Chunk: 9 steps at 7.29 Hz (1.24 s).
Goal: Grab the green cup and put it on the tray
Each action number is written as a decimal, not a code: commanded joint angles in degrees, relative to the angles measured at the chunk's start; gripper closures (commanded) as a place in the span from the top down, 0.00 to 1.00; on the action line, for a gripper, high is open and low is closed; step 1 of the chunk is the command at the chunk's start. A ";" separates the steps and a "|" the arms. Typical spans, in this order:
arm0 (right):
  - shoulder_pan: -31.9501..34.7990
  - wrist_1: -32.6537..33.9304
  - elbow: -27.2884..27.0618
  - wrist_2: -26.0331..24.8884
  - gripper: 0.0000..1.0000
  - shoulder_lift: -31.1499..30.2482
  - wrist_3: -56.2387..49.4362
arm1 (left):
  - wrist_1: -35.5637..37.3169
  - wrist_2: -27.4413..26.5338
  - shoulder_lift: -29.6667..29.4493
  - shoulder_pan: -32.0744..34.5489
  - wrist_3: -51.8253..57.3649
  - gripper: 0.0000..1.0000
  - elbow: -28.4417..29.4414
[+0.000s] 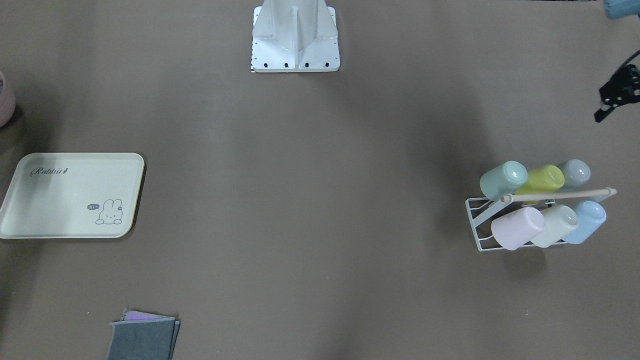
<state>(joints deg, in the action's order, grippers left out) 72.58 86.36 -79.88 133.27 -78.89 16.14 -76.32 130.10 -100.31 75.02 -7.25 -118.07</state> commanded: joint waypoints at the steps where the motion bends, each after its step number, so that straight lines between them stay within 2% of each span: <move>1: -0.51 -0.48 -0.28 0.06 0.99 -0.74 2.05 | 20.85 -11.05 -10.89 -10.82 -0.67 0.98 -8.57; 2: -0.68 -0.49 -0.19 0.06 0.99 -0.92 2.75 | 29.56 -13.54 -18.44 -15.30 -0.23 0.98 -7.89; 3: -1.20 -0.57 -0.28 -0.11 0.99 -1.27 4.32 | 32.26 -21.91 -19.65 -23.00 -0.14 0.98 -12.14; 4: -1.82 -0.57 -0.19 -0.29 0.99 -1.36 4.60 | 32.11 -34.53 -19.66 -34.65 -0.05 0.98 -14.62; 5: -2.95 -1.53 0.24 -0.55 0.98 -1.27 4.60 | 32.11 -55.10 -19.84 -48.08 0.21 0.98 -14.30; 6: -4.79 -4.33 0.68 -1.95 0.97 -1.36 6.43 | 32.03 -62.70 -18.97 -53.78 0.83 0.98 -12.64; 7: -6.29 -6.79 1.38 -2.48 0.97 -1.36 9.31 | 32.11 -68.44 -17.57 -57.93 8.05 0.98 -11.93; 8: -6.83 -8.55 2.43 -2.58 0.95 -1.44 9.34 | 32.11 -75.80 -17.21 -58.75 16.04 0.98 -11.14; 9: -6.83 -8.75 2.27 -2.40 0.88 -1.71 9.34 | 31.07 -81.36 -15.03 -58.59 23.78 0.98 -11.48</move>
<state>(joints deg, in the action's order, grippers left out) 66.15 78.68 -77.91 130.88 -80.38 25.09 -44.49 56.38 -117.23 17.47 7.51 -129.66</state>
